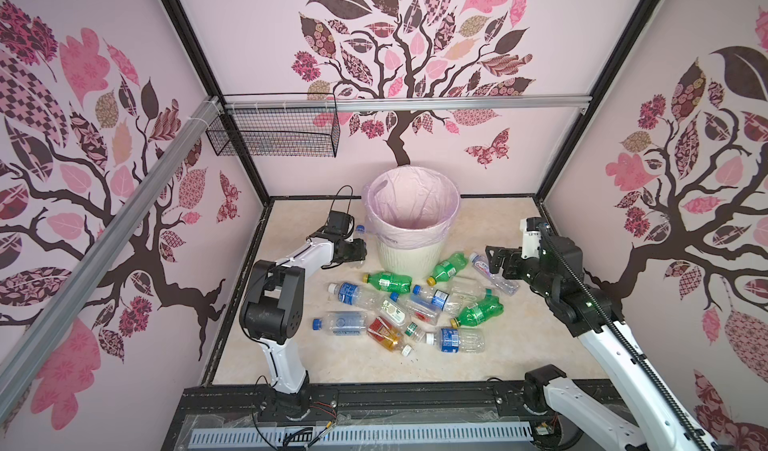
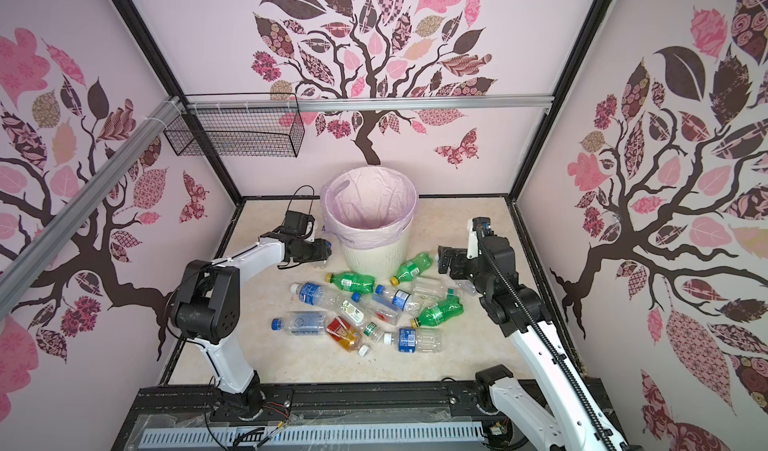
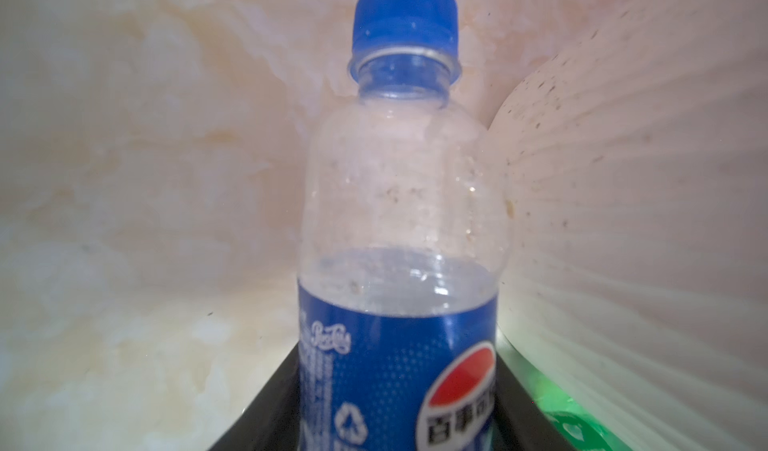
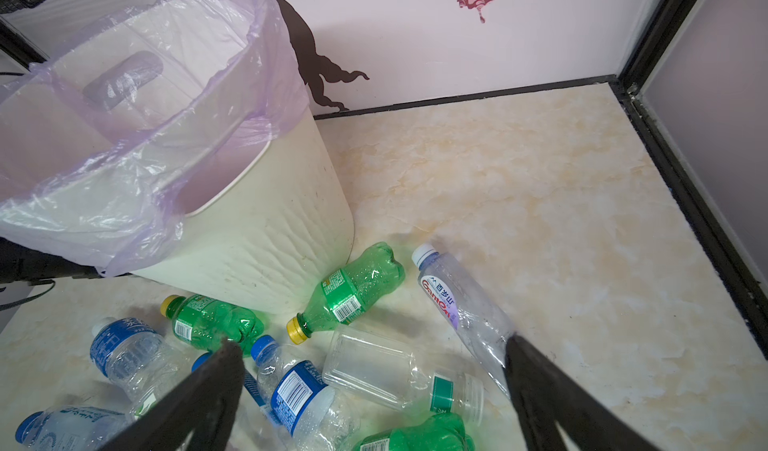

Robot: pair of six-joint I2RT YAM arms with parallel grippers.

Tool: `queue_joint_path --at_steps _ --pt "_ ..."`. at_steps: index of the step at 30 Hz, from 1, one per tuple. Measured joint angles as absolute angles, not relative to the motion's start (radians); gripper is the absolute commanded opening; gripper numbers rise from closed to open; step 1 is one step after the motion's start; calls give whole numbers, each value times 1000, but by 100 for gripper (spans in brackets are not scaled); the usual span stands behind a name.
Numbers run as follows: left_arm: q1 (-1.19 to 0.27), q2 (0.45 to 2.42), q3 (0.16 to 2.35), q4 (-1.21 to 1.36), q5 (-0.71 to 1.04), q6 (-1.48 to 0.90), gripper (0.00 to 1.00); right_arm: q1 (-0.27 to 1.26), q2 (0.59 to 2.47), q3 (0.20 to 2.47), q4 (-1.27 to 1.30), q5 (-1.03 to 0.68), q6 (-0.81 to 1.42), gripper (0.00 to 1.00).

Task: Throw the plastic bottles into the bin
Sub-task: 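Grasp the Pepsi bottle with the left gripper while the right gripper moves to the pile, then lift the Pepsi bottle with the left gripper and carry it over the bin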

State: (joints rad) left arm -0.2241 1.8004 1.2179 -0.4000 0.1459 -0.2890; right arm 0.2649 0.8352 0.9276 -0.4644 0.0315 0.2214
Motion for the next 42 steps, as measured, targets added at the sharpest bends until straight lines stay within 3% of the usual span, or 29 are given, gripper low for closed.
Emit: queue_joint_path --at_steps 9,18,30,37,42 --pt "-159 1578 1137 -393 144 -316 48 265 828 920 -452 10 221 100" --pt "-91 1220 1039 -400 226 -309 51 265 829 909 -441 -8 221 100" --pt "-91 830 940 -371 451 -349 53 265 830 862 -426 -88 224 100" --pt "-91 786 934 -330 530 -371 54 265 815 862 -430 -102 224 100" --pt "-114 878 972 -305 636 -392 55 265 804 850 -427 -104 225 100"
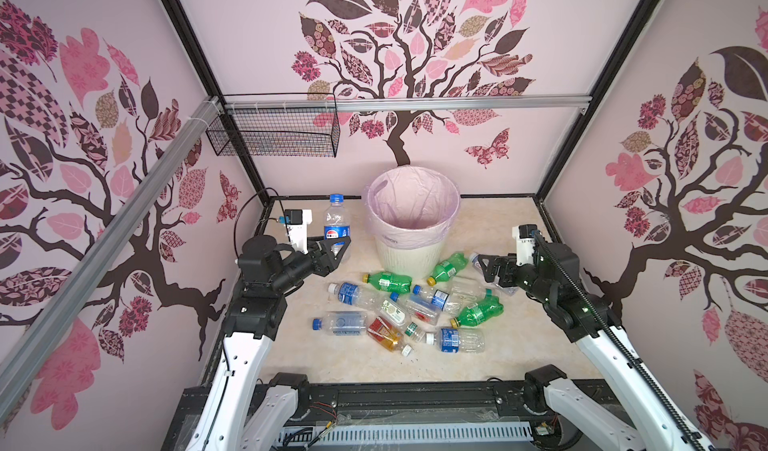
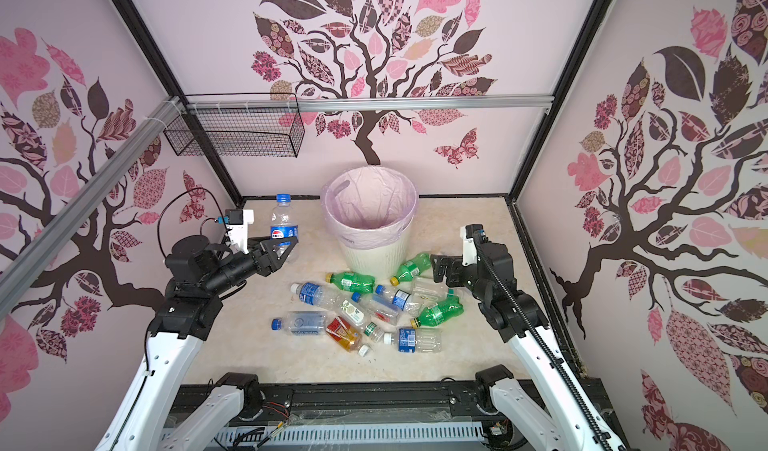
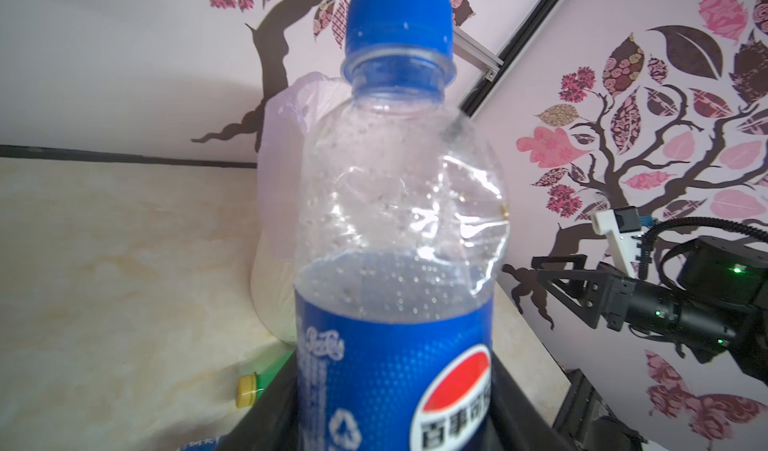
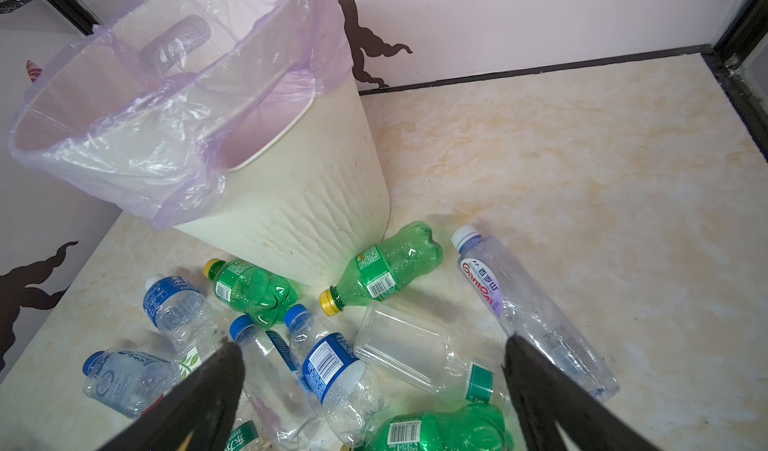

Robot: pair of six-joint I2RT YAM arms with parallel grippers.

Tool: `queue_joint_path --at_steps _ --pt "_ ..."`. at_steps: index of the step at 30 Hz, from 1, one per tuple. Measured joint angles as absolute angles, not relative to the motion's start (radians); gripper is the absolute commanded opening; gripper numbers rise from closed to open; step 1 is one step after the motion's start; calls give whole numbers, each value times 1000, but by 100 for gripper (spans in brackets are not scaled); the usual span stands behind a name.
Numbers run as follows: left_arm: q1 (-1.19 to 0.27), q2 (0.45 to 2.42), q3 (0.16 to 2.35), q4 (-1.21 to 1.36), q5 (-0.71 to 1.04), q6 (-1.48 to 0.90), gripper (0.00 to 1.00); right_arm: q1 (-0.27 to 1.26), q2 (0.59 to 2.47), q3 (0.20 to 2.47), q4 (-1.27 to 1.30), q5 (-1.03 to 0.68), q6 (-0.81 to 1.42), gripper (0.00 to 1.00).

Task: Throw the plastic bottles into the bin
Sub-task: 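Lift the Pepsi bottle with the left gripper and carry it over the bin, then open the left gripper to drop the Pepsi bottle into the bin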

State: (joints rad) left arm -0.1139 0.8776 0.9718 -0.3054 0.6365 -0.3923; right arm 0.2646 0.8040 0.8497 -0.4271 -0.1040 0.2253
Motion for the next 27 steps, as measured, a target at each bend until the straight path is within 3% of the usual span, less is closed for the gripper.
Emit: queue_joint_path --at_steps 5,6,8,10,14,21,27 --pt "-221 1092 1177 -276 636 -382 58 265 814 835 -419 -126 239 100" --pt "-242 1155 1242 -262 640 -381 62 265 814 830 -414 -128 242 100" --pt "-274 1278 1369 -248 638 -376 85 265 815 821 -406 -127 248 100" --pt "-305 1423 1527 -280 610 -362 95 265 825 816 -402 -124 253 100" --pt "-340 1626 1745 -400 547 -309 97 265 841 815 -402 -108 259 100" --pt "-318 1491 1596 -478 458 -276 98 265 858 807 -408 -63 243 100" --pt "-164 1228 1395 -484 444 -269 98 265 908 807 -424 1 223 100"
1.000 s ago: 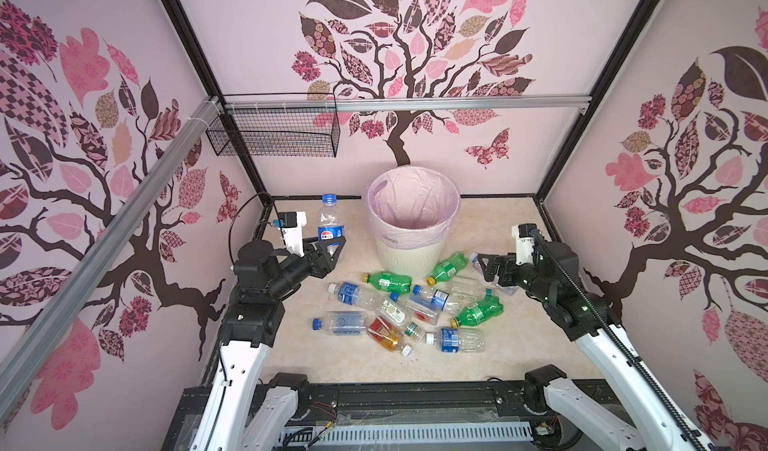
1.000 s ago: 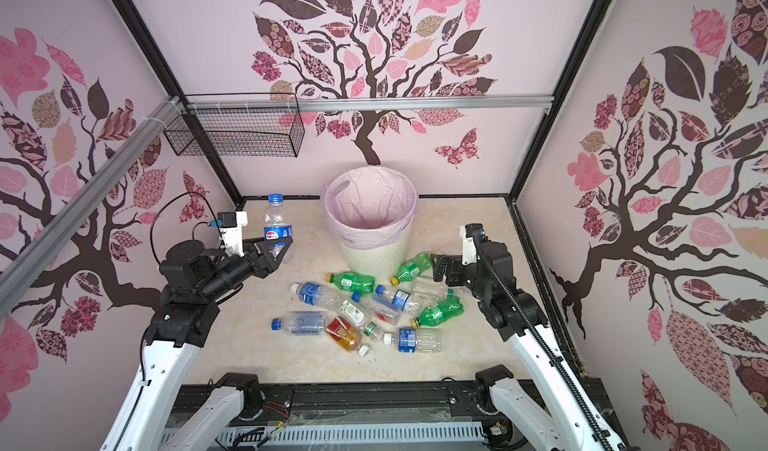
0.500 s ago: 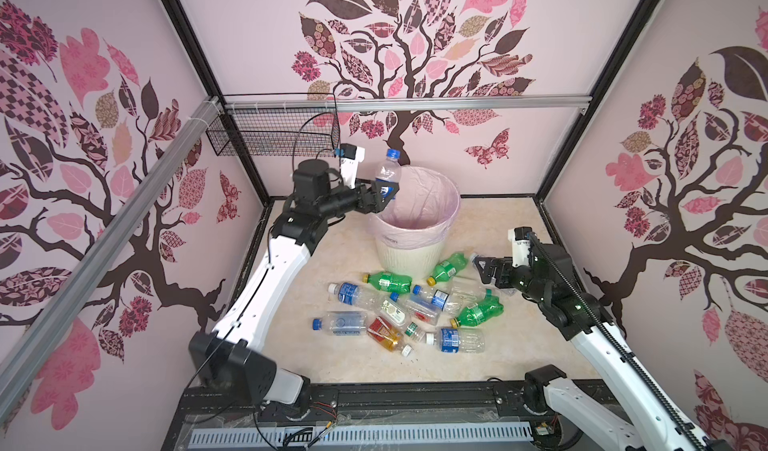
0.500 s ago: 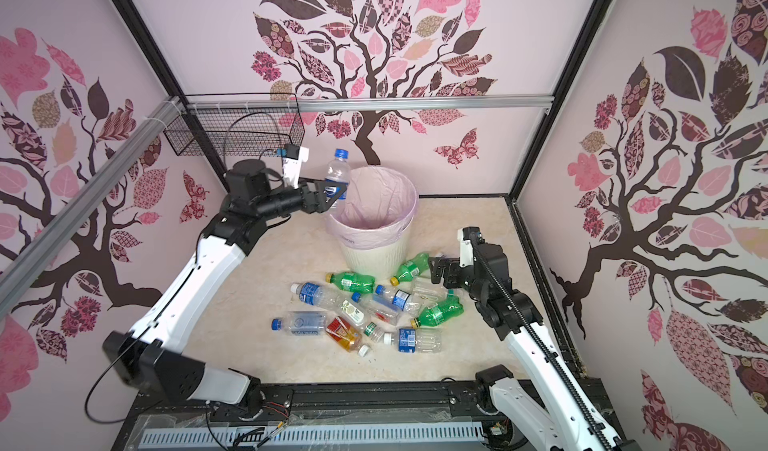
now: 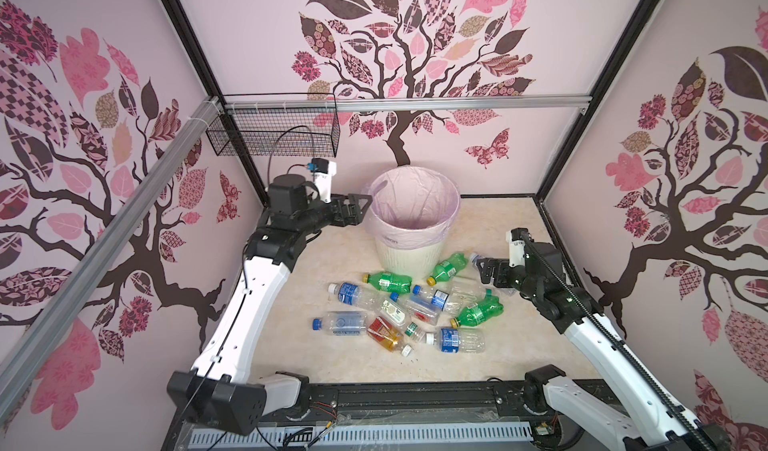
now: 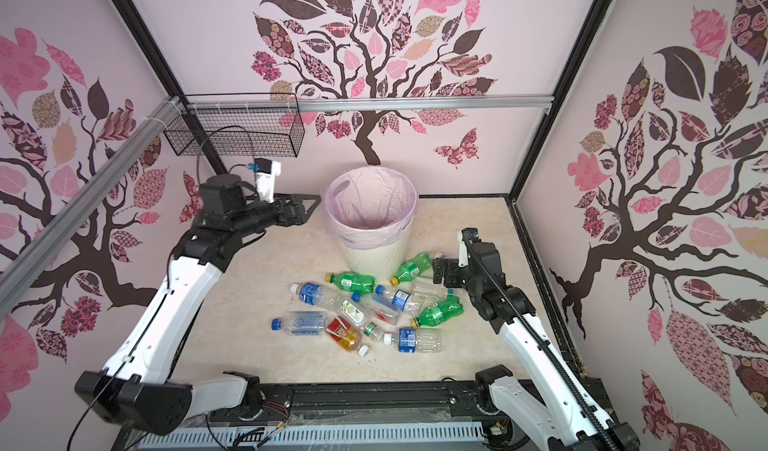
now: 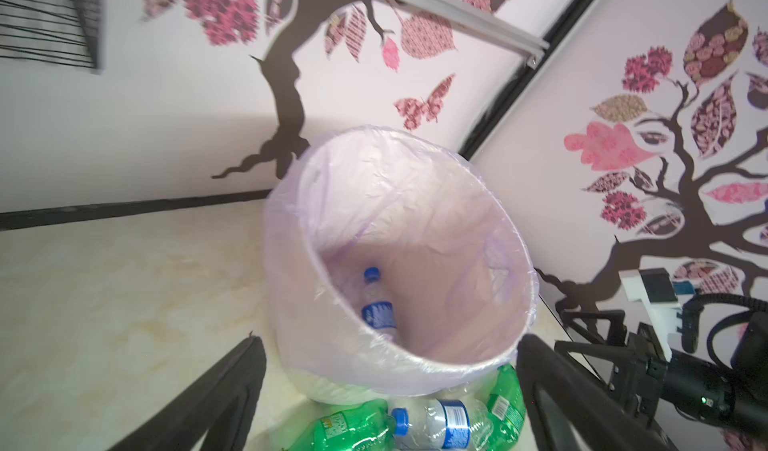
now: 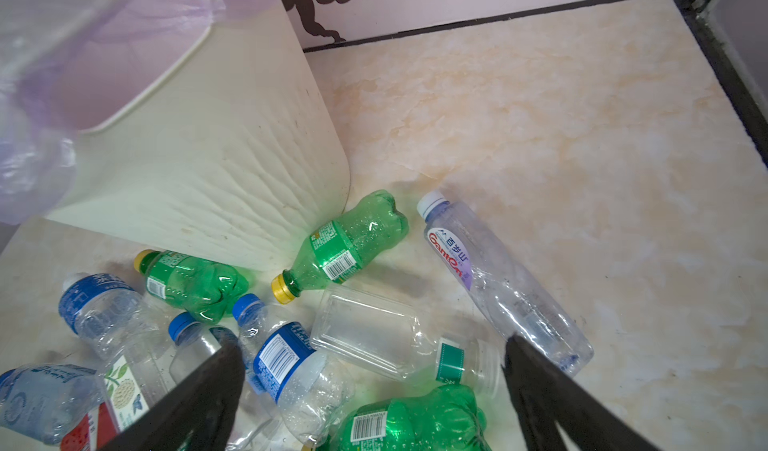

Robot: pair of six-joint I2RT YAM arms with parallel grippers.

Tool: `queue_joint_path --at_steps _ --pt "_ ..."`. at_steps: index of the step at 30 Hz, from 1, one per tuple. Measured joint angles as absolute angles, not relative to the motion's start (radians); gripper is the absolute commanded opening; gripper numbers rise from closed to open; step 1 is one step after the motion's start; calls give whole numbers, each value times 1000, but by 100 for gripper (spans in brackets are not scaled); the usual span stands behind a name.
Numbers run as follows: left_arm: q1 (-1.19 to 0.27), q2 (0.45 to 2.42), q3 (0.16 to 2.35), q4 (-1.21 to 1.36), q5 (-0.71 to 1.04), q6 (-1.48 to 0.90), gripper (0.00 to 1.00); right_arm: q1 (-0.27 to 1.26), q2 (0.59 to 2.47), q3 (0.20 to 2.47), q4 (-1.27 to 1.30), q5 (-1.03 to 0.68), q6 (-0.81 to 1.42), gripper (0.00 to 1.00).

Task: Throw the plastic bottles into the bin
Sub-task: 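Open the left gripper to drop the Pepsi bottle into the bin, then grasp the clear Ganten water bottle with the right gripper while the left gripper withdraws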

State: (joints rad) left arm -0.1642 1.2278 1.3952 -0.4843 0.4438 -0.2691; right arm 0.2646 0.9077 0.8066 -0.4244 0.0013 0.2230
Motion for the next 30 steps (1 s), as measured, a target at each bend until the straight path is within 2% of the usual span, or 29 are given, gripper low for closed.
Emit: queue_joint_path --at_steps 4,9,13,19,30 --pt "-98 1097 1272 -538 413 -241 98 264 968 807 -429 34 221 97" --pt "-97 1016 1171 -616 393 -205 98 257 1075 807 -421 33 229 95" --pt "-97 962 1104 -645 375 -199 98 226 1169 808 -400 22 245 89" --pt "-97 936 1060 -648 365 -199 98 138 1316 831 -363 44 262 91" --pt "-97 943 1019 -627 367 -205 98 128 1544 912 -295 87 228 92"
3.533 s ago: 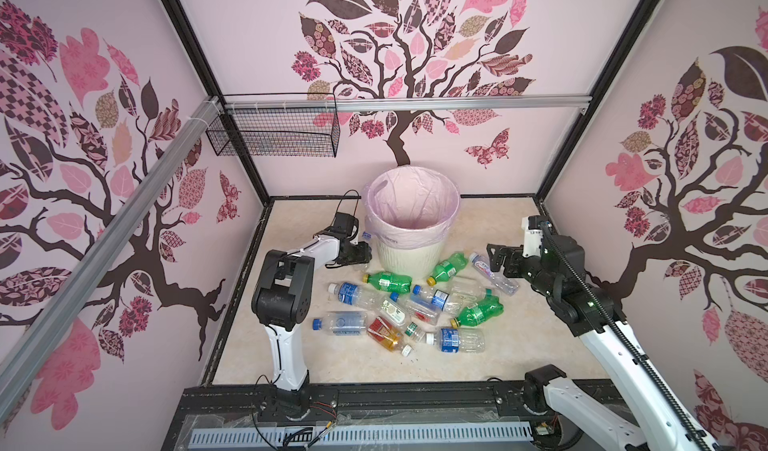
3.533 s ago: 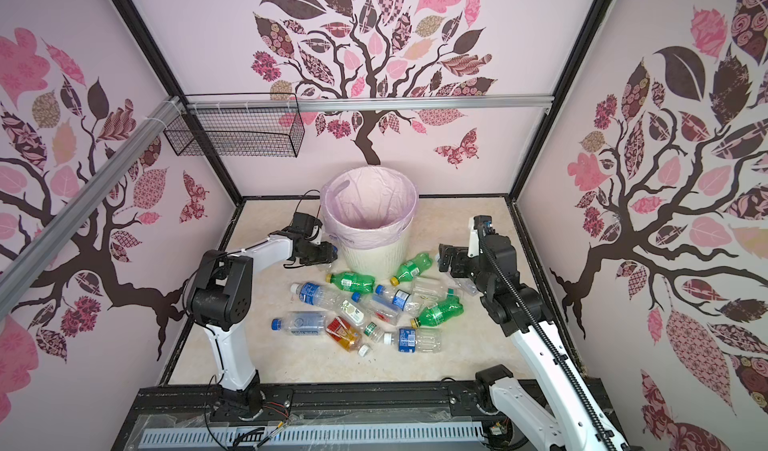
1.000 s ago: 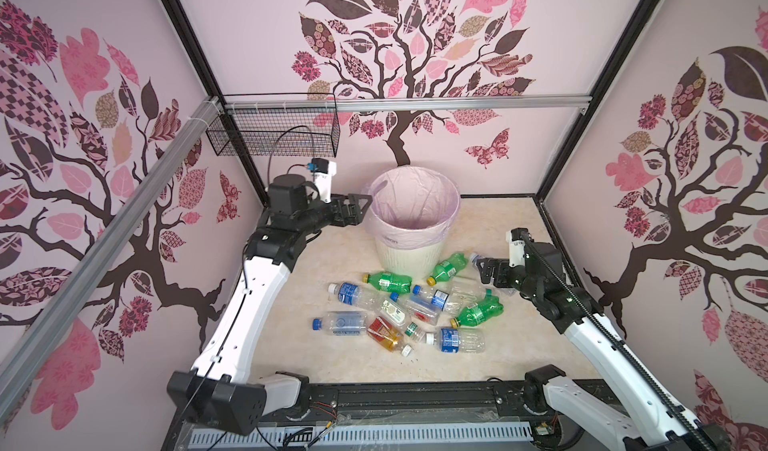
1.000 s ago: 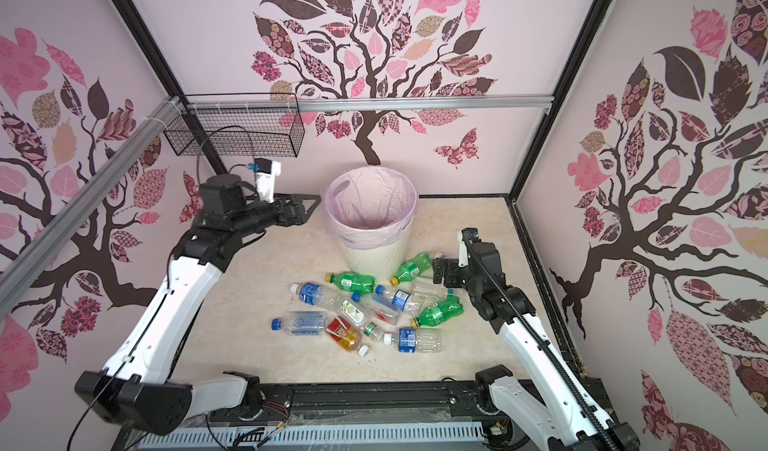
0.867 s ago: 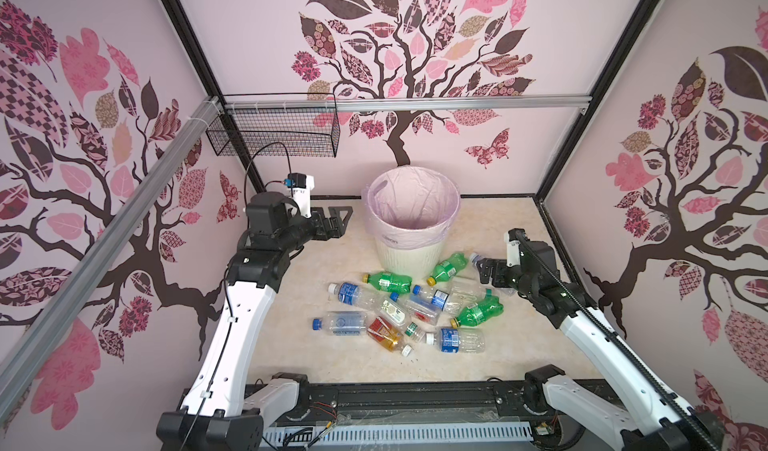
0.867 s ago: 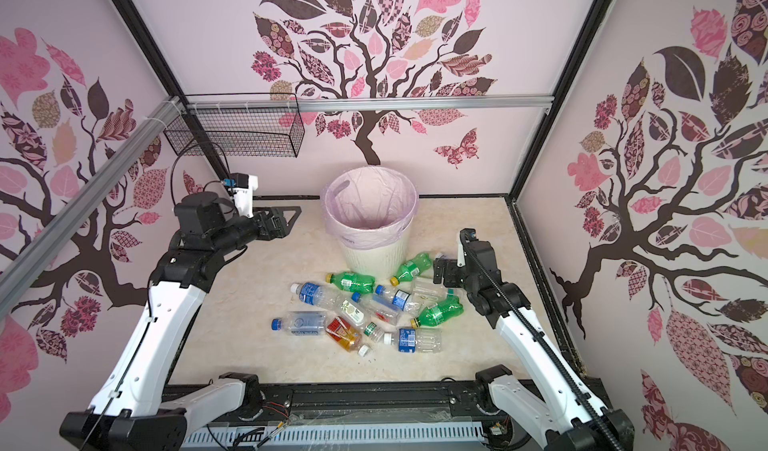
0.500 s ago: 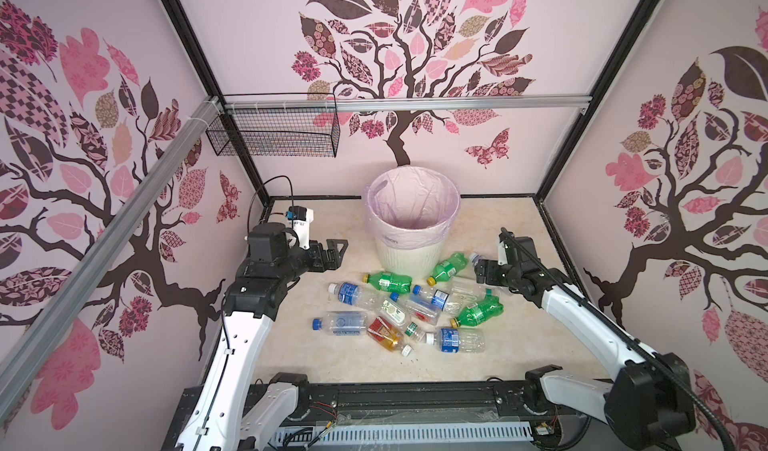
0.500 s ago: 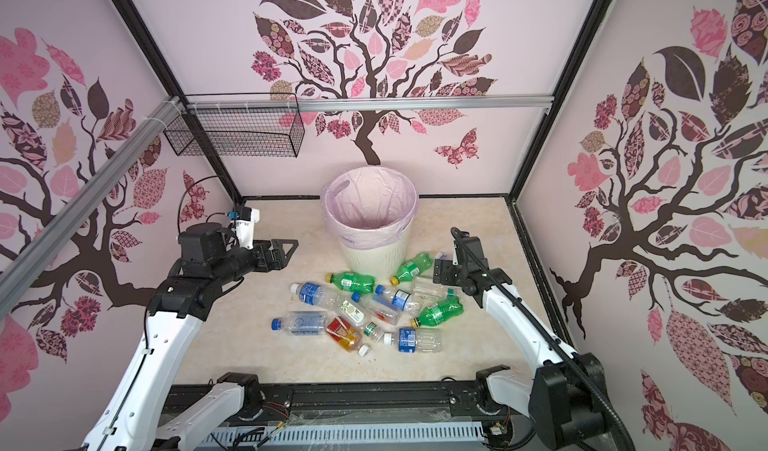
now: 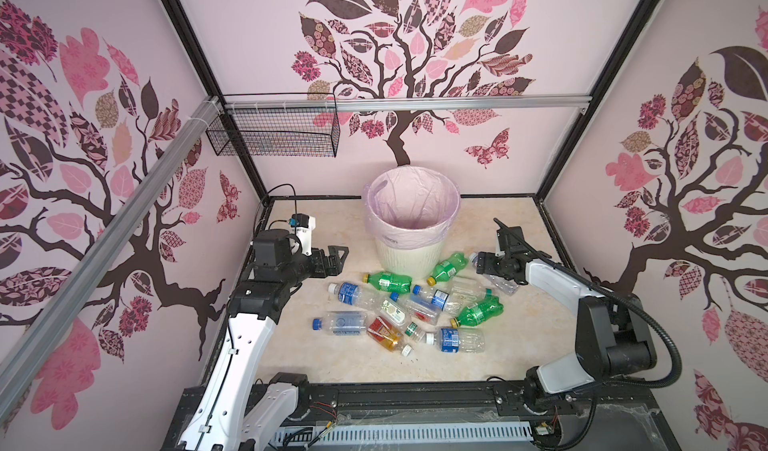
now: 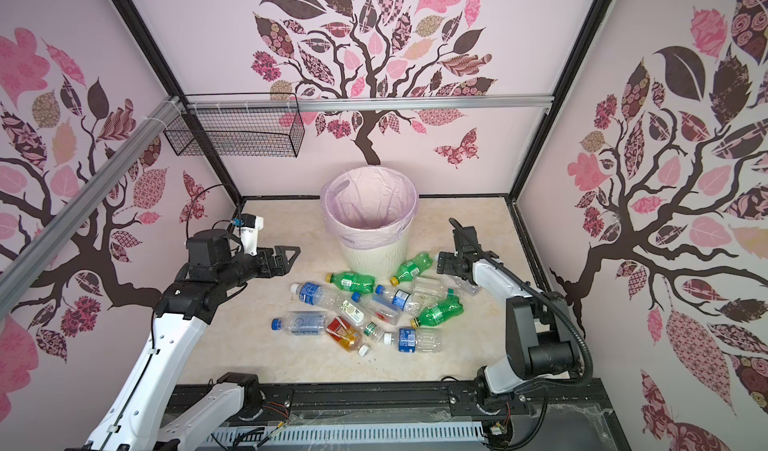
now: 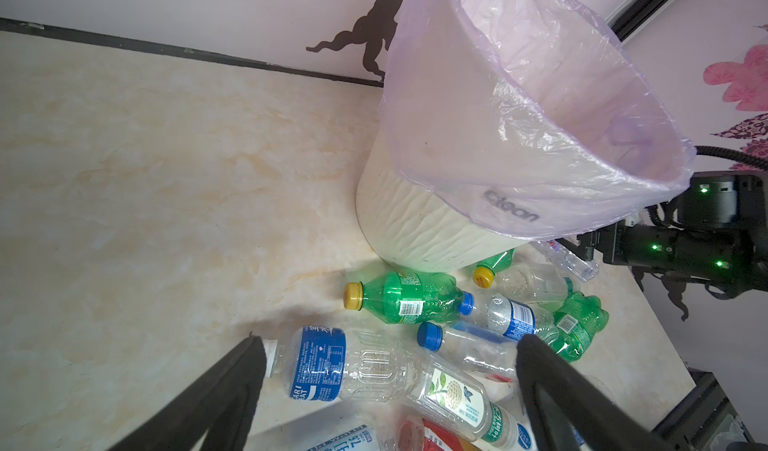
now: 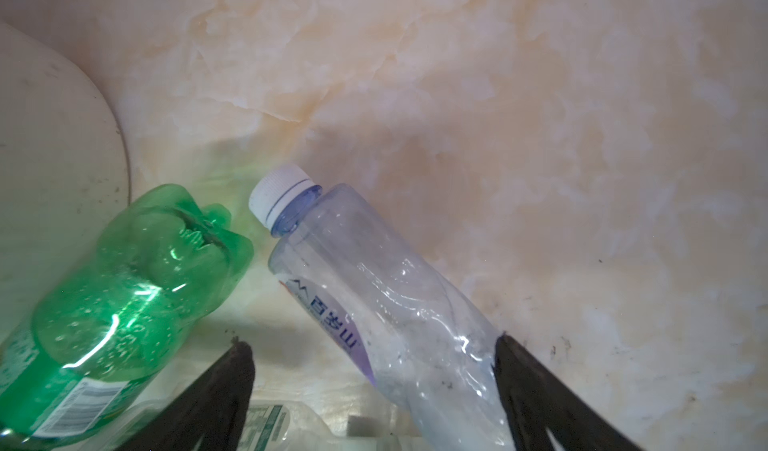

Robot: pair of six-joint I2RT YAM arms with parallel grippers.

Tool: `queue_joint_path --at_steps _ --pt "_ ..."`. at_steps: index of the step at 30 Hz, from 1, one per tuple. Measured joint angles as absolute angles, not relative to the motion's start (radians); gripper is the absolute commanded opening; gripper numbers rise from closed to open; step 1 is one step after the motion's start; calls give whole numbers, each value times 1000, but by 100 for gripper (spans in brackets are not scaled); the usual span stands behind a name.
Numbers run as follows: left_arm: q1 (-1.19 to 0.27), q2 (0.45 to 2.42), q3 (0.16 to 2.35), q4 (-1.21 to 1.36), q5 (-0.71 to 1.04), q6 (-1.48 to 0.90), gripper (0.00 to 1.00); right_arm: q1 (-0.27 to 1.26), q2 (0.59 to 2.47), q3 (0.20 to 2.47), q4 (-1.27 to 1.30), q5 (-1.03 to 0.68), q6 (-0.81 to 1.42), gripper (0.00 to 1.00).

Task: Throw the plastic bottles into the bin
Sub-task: 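Grasp the clear Ganten water bottle with the right gripper while the left gripper withdraws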

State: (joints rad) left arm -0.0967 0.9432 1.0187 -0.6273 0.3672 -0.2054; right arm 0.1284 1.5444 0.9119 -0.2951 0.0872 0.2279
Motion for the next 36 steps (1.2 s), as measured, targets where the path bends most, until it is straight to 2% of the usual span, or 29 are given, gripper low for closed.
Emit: queue_joint_path --at_steps 8,16,18,22,29,36 --pt "-97 944 1019 -622 366 -205 98 109 1650 932 -287 120 216 85" --pt "-97 944 1019 -622 359 -205 98 93 1707 964 -281 105 228 69" --pt "-97 944 1019 -622 358 -204 98 92 1714 964 -280 102 235 68" --pt "-97 944 1019 -622 355 -204 98 88 1716 964 -279 101 240 65" --pt "-97 946 1017 -622 351 -204 98 81 1712 963 -273 107 243 51" --pt "-97 947 1014 -621 344 -204 98 79 1644 962 -281 133 247 49"
